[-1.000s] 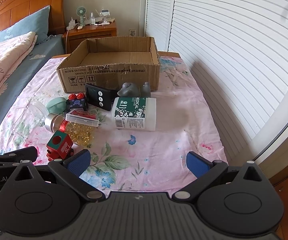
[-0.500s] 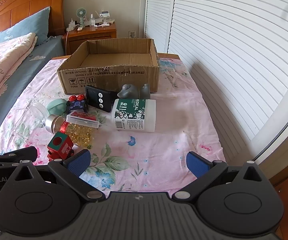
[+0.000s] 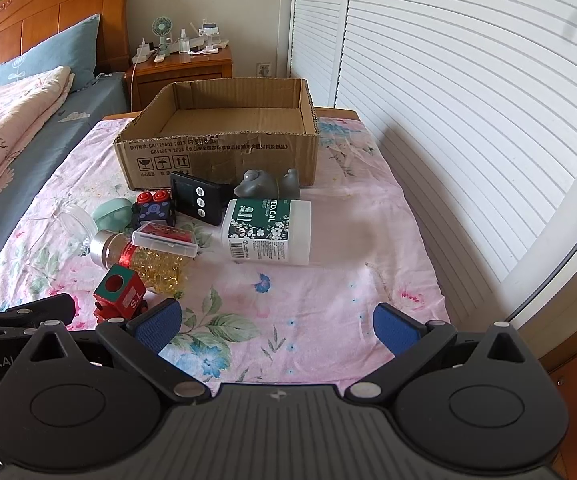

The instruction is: Organize rigid objects

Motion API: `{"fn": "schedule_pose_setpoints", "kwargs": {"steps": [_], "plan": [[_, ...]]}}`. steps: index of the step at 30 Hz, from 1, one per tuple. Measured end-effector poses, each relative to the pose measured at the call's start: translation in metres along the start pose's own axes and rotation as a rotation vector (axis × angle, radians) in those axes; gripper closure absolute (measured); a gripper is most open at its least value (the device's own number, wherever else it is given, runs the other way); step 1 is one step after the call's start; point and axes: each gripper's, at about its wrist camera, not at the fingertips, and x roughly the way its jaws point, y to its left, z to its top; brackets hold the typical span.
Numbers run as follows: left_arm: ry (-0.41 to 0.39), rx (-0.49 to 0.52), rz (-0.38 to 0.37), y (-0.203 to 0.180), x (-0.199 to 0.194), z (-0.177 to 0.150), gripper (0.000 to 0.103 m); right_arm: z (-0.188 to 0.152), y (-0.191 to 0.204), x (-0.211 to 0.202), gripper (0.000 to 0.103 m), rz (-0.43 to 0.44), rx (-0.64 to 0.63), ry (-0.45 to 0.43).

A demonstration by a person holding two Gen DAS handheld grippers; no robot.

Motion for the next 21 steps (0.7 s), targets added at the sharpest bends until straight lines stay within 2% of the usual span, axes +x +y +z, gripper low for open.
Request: {"fn": "schedule_pose_setpoints", "kwargs": {"steps": [21], "plan": [[-0.027,0.031,-0.047,0.0015,0.0040,0.0039,0.001,0.0049,0.0004,0.0020,0.000,0.007,-0.019,-0.023]]}}
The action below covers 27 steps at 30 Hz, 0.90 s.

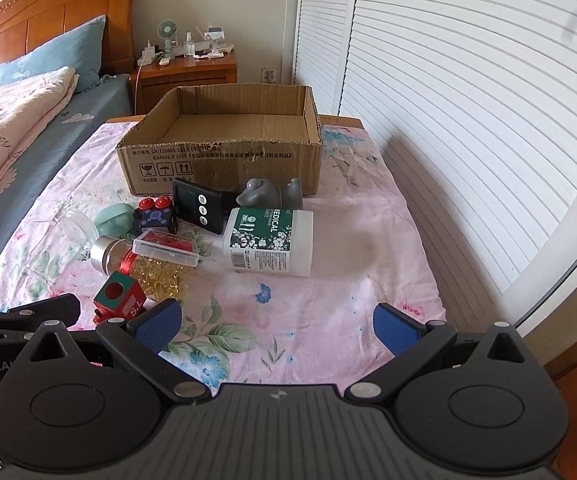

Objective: Organize rigid objects
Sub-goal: 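Grasp the clear plastic jar with the left gripper while the right gripper grasps the white MEDICAL bottle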

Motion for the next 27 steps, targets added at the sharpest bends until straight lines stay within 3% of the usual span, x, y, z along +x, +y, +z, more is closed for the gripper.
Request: {"fn": "schedule_pose_setpoints", "kwargs": {"steps": [9,18,27], "plan": [[-0.023,0.030,-0.025,0.015,0.013,0.000,0.001,0.001,-0.004,0.008,0.000,0.052,-0.007,-0.029],[-0.004,0.024,0.025,0.038,0.041,-0.005,0.001,0.002,-0.007,0.028,0.000,0.090,-0.008,-0.024],[0.077,-0.018,0.102,0.072,0.077,-0.019,0.001,0.004,-0.011,0.051,0.000,0.086,0.011,0.019]]}}
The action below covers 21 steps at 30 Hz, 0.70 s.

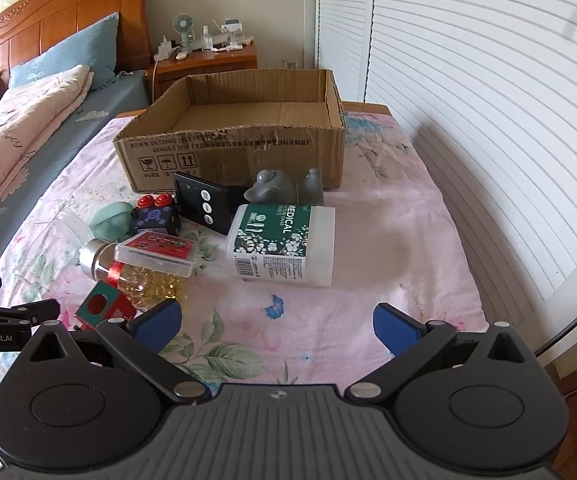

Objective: Organize rigid objects
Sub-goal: 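Grasp the clear plastic jar with the left gripper while the right gripper grasps the white MEDICAL bottle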

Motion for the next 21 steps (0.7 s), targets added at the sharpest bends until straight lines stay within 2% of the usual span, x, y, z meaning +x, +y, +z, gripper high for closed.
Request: {"fn": "schedule_pose_setpoints", "kwargs": {"steps": [9,21], "plan": [[0.035,-0.013,0.051,0.028,0.013,-0.001,0.001,0.008,-0.004,0.018,0.000,-0.014,0.028,0.018],[0.021,-0.013,0.128,0.054,0.027,0.016,0.001,0.014,0.003,0.030,0.000,-0.009,0.007,0.032]]}}
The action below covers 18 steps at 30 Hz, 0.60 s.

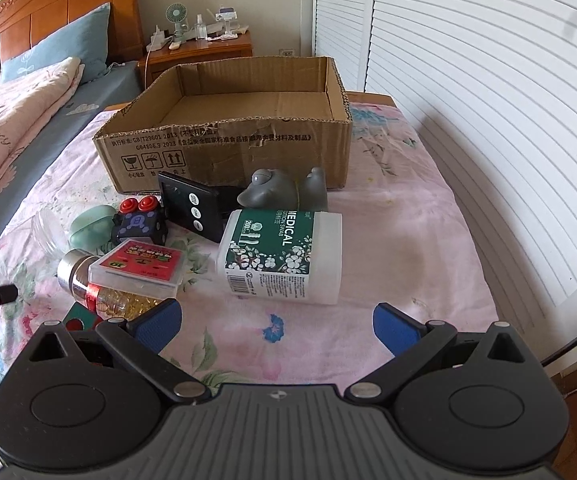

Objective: Organize rigid objects
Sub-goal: 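Grasp the clear plastic jar with the left gripper while the right gripper grasps the white MEDICAL bottle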

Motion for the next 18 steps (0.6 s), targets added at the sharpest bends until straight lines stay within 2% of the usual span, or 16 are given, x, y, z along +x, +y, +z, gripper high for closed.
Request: {"fn": "schedule_pose_setpoints", "kwargs": {"steps": [2,6,8,14,18], "plan": [[-0.001,-0.007,-0.027,0.001,0.000,0.004,0.001,0.001,-0.002,0.001,0.000,0.000,0.004,-0.001],[0.012,-0.039,-0.162,-0.007,-0.001,0.010,0.001,0.003,-0.006,0.001,0.000,-0.003,0.017,-0.010],[0.020,-0.051,-0.205,-0.014,0.000,0.015,0.001,0.004,-0.009,0.002,0.000,0.001,0.029,-0.013],[0.023,-0.157,-0.218,-0.022,0.010,0.030,0.001,0.007,-0.017,0.002,0.000,0.001,0.037,-0.029],[0.021,-0.242,-0.197,-0.020,0.019,0.039,0.001,0.011,-0.024,0.006,0.000,0.007,0.047,-0.029]]}}
